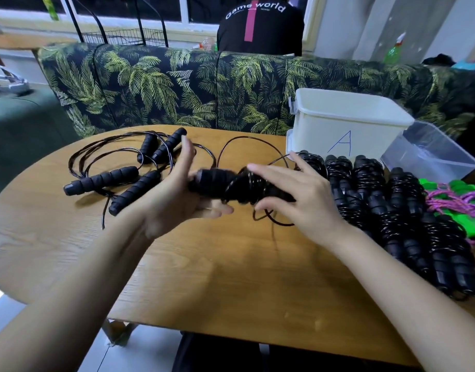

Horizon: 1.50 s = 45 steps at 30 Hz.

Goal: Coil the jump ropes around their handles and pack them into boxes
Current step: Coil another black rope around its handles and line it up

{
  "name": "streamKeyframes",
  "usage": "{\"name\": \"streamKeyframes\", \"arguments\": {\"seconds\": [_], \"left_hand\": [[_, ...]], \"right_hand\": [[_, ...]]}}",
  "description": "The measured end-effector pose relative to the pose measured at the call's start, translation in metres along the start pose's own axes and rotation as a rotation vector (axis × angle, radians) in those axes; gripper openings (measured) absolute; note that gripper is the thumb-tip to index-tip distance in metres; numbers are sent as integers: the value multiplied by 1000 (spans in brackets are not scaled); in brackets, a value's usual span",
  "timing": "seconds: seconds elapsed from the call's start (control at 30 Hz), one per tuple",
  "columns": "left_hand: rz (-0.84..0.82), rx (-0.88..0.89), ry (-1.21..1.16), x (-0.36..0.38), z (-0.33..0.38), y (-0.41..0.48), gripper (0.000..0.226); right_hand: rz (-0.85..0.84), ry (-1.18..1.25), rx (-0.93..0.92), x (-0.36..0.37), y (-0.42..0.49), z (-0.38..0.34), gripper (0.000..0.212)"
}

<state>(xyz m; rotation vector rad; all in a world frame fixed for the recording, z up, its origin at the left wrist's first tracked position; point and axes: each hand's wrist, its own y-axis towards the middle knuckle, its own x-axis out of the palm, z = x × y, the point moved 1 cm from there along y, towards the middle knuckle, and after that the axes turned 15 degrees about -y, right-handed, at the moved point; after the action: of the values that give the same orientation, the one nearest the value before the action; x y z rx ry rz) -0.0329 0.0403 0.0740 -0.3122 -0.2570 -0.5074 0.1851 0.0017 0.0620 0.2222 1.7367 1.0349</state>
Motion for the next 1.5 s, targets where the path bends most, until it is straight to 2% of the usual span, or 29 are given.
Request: {"name": "streamKeyframes", "arguments": {"seconds": [0.07, 0.17, 0.27, 0.37, 0.5, 0.57, 0.7, 0.77, 0.93, 1.03, 1.17, 1.27, 1.4, 1.5], "left_hand": [[14, 71, -70, 10, -9, 5, 91], [121, 347, 80, 32, -34, 14, 60], [174, 553, 168, 41, -52, 29, 77], [205, 598, 125, 41, -58, 42, 68], [188, 624, 148, 35, -62, 56, 50], [164, 644, 165, 34, -63, 63, 46], [172, 651, 196, 34, -67, 76, 52], [173, 645, 222, 31, -70, 81, 56], [108, 569, 227, 25, -77, 86, 61], [69, 516, 229, 21, -85, 88, 67], [-19, 471, 214, 21, -88, 86, 55], [-72, 463, 211, 22, -90, 84, 54], [-75, 505, 262, 24, -94, 82, 56], [-93, 542, 270, 28, -94, 80, 61]], "right_hand": [[35, 184, 334, 1, -3, -4, 53], [108, 448, 711, 10, -3, -6, 44], [157, 617, 878, 19, -5, -9, 34], [151, 642, 933, 27, -11, -8, 23], [100, 517, 945, 31, -18, 0, 24], [63, 452, 886, 31, -20, 1, 42], [-131, 4, 695, 32, -24, 7, 51], [-189, -95, 602, 34, -26, 11, 54], [-450, -227, 465, 31, -34, 18, 62], [-539, -193, 443, 28, -38, 17, 68], [-625, -112, 464, 24, -42, 18, 95], [-633, -119, 507, 22, -42, 18, 105], [-612, -297, 476, 22, -40, 19, 113], [-504, -258, 542, 23, -40, 14, 110]]}}
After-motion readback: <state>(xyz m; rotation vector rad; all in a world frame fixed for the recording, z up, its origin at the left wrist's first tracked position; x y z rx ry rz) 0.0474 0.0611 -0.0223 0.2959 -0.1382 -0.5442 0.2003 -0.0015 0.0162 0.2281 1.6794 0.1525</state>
